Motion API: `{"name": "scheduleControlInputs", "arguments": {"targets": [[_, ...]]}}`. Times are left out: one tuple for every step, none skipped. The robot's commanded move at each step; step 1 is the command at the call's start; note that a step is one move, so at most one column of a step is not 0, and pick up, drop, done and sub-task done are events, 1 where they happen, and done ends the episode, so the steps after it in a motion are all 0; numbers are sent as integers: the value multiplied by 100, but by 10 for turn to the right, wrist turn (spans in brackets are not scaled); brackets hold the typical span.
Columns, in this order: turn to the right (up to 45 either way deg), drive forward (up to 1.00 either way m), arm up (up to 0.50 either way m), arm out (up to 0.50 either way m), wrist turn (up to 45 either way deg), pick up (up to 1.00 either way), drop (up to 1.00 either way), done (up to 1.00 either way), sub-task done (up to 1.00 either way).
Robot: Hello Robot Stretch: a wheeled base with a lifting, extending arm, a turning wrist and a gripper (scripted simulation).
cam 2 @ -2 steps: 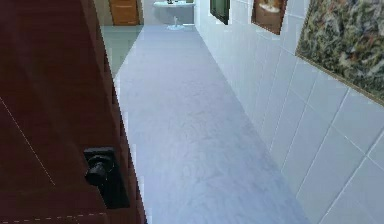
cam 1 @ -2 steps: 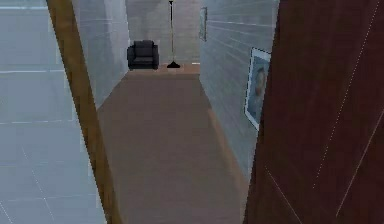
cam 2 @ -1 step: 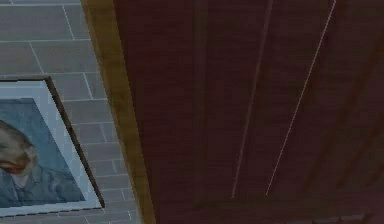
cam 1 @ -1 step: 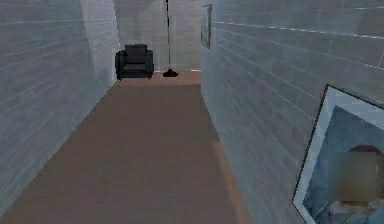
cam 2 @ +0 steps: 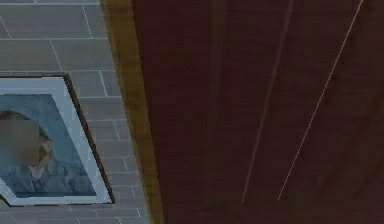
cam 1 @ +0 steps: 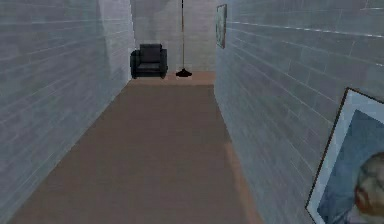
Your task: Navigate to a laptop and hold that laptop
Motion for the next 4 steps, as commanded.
{"name": "scheduleControlInputs", "arguments": {"targets": [[0, 100, 0, 0, 0, 0, 0, 0, 0], [0, 100, 0, 0, 0, 0, 0, 0, 0], [0, 100, 0, 0, 0, 0, 0, 0, 0], [0, 100, 0, 0, 0, 0, 0, 0, 0]]}}
